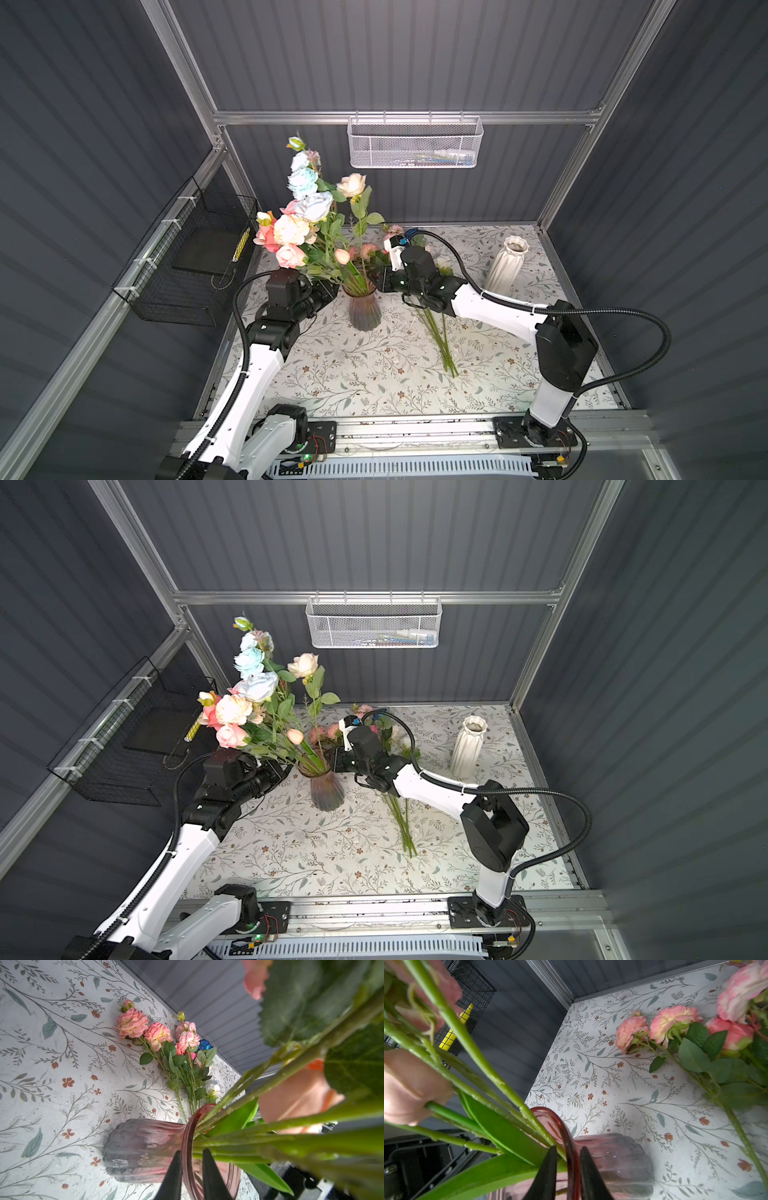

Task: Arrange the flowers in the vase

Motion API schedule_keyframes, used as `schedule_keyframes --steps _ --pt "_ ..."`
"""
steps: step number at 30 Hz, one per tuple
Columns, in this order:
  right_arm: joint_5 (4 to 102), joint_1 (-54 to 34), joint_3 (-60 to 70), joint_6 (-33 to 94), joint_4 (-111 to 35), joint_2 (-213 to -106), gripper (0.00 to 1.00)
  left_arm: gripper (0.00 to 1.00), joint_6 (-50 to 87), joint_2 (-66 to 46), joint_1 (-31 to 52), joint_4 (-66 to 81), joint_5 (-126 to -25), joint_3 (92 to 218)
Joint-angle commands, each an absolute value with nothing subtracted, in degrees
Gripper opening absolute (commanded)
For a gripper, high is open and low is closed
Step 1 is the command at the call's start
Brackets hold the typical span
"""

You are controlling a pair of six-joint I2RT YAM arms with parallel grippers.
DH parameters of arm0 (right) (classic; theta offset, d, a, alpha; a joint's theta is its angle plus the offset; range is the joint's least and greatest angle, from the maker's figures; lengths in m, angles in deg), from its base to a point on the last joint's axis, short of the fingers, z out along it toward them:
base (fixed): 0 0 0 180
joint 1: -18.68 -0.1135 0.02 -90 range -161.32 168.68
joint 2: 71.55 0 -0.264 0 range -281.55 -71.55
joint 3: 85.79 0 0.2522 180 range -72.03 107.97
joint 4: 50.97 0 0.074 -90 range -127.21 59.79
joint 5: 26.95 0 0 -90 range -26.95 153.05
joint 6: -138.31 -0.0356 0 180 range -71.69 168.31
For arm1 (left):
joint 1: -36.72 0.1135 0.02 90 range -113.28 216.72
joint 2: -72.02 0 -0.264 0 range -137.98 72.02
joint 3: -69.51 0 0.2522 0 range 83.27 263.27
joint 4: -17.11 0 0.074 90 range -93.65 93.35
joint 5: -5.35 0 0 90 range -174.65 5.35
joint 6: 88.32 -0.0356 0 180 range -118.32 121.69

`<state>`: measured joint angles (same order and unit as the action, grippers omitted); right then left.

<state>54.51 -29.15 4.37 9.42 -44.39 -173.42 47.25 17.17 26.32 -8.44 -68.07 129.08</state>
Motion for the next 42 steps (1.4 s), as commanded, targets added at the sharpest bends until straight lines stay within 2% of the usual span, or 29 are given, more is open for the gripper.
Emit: schedule_keyframes --steps 1,3,7,11,16,21,28,35,42 --pt "55.2 -29.6 3.4 10.7 -42.9 -172.7 0.23 0.25 45.7 17.1 26.7 -10.3 -66.5 132.0" --pt "55.4 -29.6 3.8 10.8 -41.9 -172.5 0.26 0.28 44.8 16.9 26.6 -13.3 -66.9 132.8" --pt "56.5 -29.7 4.5 11.1 -39.5 -172.4 0.27 0.42 42.9 17.6 26.7 -17.2 -68.1 132.9" --pt "56.8 -29.7 4.0 10.9 -39.9 -172.5 0.26 0.50 42.8 17.0 26.7 -15.7 -63.6 131.1" --pt "56.7 -29.8 4.3 10.8 -39.9 -172.7 0.25 0.44 42.7 14.4 26.7 -14.8 -61.1 130.8" --pt "56.7 -30.0 4.8 10.8 -39.7 -173.3 0.25 0.33 42.1 11.5 26.6 -15.8 -59.9 132.9" --pt "56.2 -30.1 5.5 10.4 -40.3 -174.6 0.22 0.31 41.1 8.7 26.5 -17.1 -59.0 134.0" --pt "55.7 -30.2 5.7 10.3 -41.2 -175.5 0.17 0.08 42.8 7.3 26.4 -13.9 -57.3 134.9" --pt "55.5 -30.6 8.0 10.4 -41.4 -177.2 0.15 0.06 40.7 6.4 26.5 -16.0 -59.5 137.1"
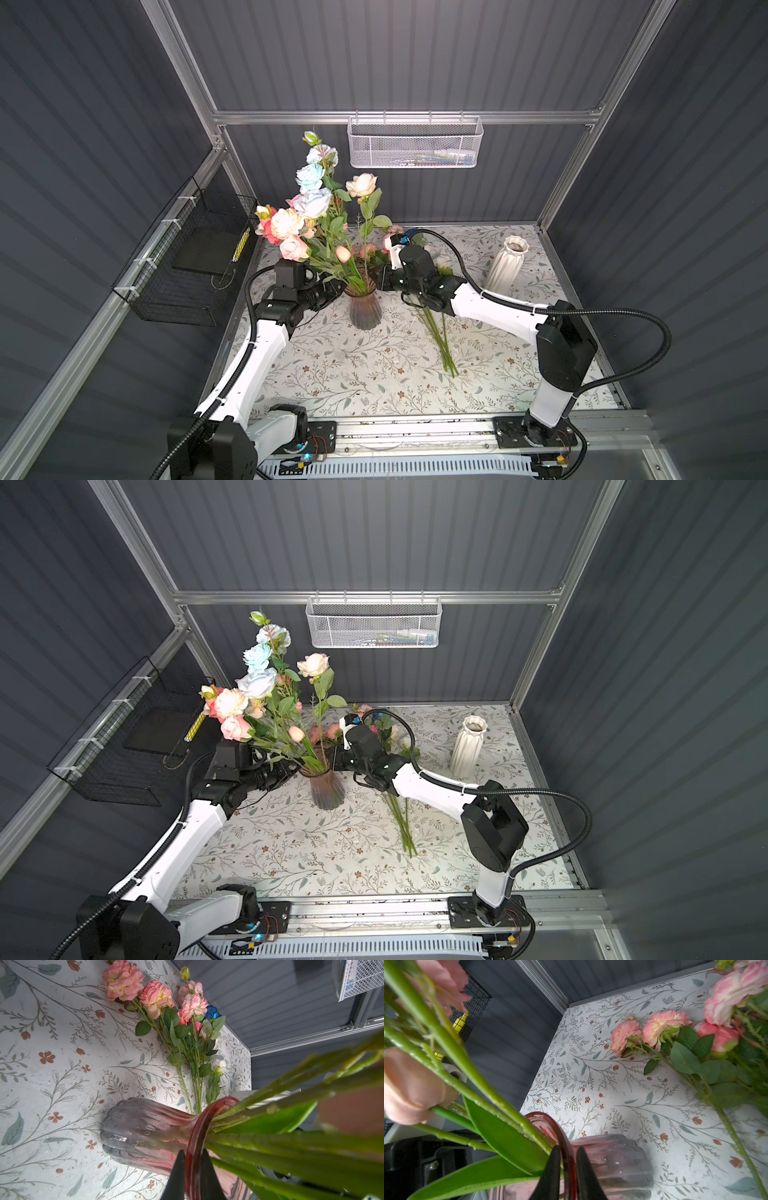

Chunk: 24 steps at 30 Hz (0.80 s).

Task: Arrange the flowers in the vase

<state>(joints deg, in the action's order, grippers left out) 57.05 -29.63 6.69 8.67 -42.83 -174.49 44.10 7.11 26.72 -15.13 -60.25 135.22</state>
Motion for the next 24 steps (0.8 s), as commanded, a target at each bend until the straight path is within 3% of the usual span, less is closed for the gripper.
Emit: schedule_keyframes --steps 1,24 --pt "55.5 -30.6 8.6 10.4 -41.4 -177.6 0.15 0.05 40.3 6.1 26.6 -16.6 -60.0 137.6" --pt "50.9 -30.7 38.9 12.0 -33.3 -198.3 0.19 0.03 33.9 2.3 35.9 -17.6 -74.4 145.8"
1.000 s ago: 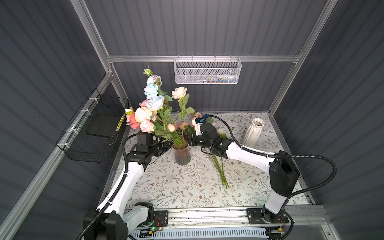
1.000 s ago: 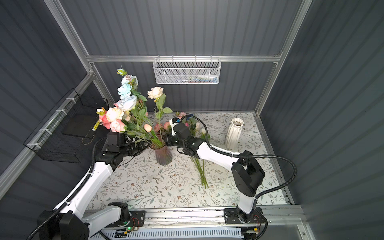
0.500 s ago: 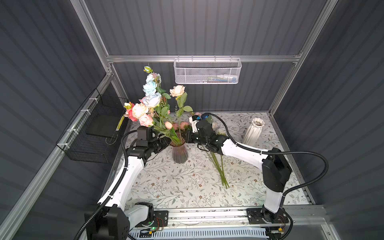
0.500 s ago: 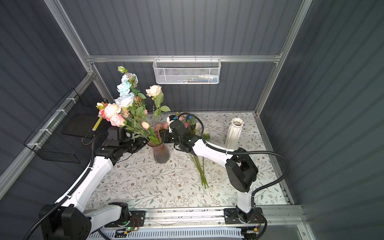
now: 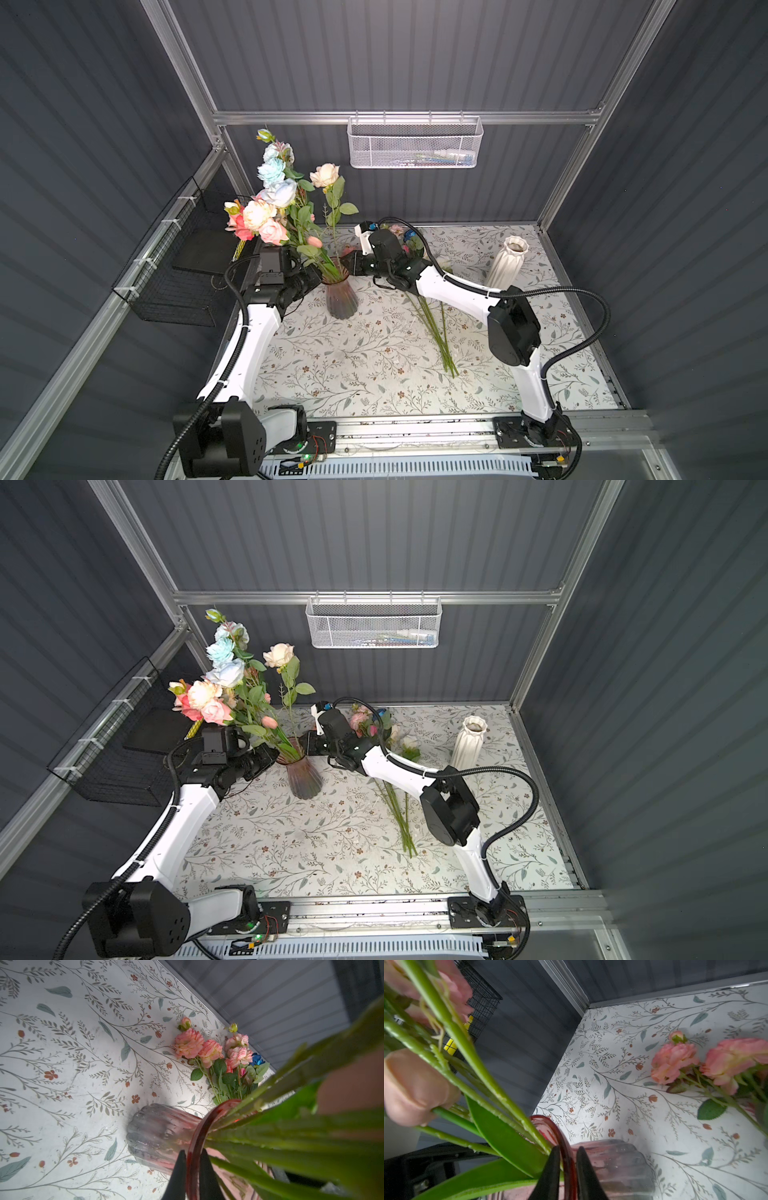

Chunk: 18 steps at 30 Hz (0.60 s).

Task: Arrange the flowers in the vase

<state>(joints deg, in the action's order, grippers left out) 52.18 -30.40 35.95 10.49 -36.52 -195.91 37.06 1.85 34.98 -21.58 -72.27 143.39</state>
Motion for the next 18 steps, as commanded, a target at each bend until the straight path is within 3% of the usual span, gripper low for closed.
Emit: schedule_keyframes --steps 1,4,7,10,18 --pt "50.7 -30.7 40.4 12.2 -32.6 -199.2 0.20 0.03 33.7 2.2 36.2 -17.4 -74.3 145.8" --pt "50.2 -30.6 42.8 12.1 -32.0 -200.7 0.22 0.03 33.7 1.0 36.4 -17.2 -73.1 145.8" --pt "50.6 -30.4 41.6 11.8 -32.9 -199.6 0.33 0.05 33.5 1.2 36.4 -17.1 -73.2 145.5" --pt "51.4 -29.4 37.0 10.7 -36.3 -196.2 0.46 0.05 33.5 1.2 36.4 -17.6 -73.8 145.7" --pt "53.1 -26.7 20.8 8.4 -43.6 -184.6 0.62 0.08 33.7 0.8 36.4 -18.4 -74.5 146.2"
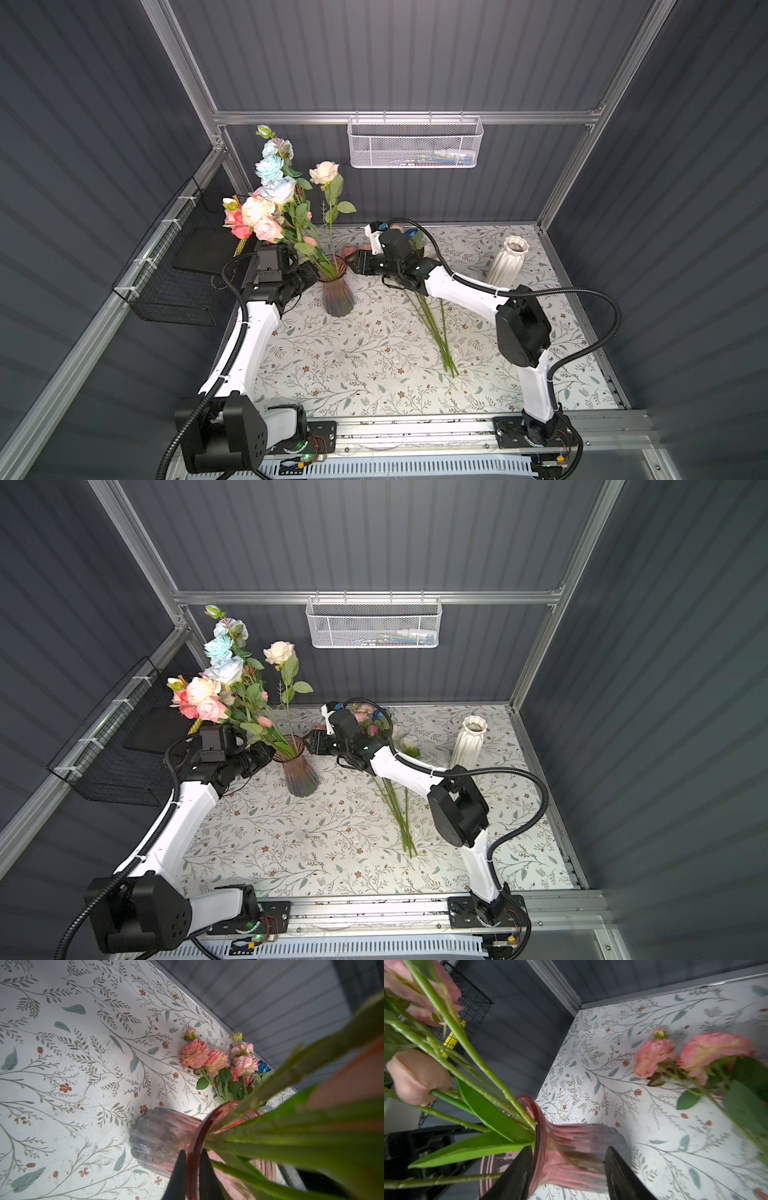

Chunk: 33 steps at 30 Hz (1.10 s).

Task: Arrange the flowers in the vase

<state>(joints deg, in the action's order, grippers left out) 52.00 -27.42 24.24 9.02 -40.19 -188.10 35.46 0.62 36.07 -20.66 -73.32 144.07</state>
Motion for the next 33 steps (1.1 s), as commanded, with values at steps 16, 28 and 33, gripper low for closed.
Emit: schedule_keyframes --steps 16,28,33 --pt "58.0 -26.3 0.3 7.0 -47.0 -165.4 0.73 0.68 39.8 11.8 36.4 -24.8 -80.9 141.0" --pt "59.6 -26.1 -6.7 6.6 -46.6 -158.7 0.78 0.77 41.5 24.2 36.4 -30.9 -79.7 132.6" --pt "59.8 -26.0 -10.0 6.4 -46.5 -155.8 0.80 0.81 41.2 28.9 36.4 -32.2 -80.0 129.1"
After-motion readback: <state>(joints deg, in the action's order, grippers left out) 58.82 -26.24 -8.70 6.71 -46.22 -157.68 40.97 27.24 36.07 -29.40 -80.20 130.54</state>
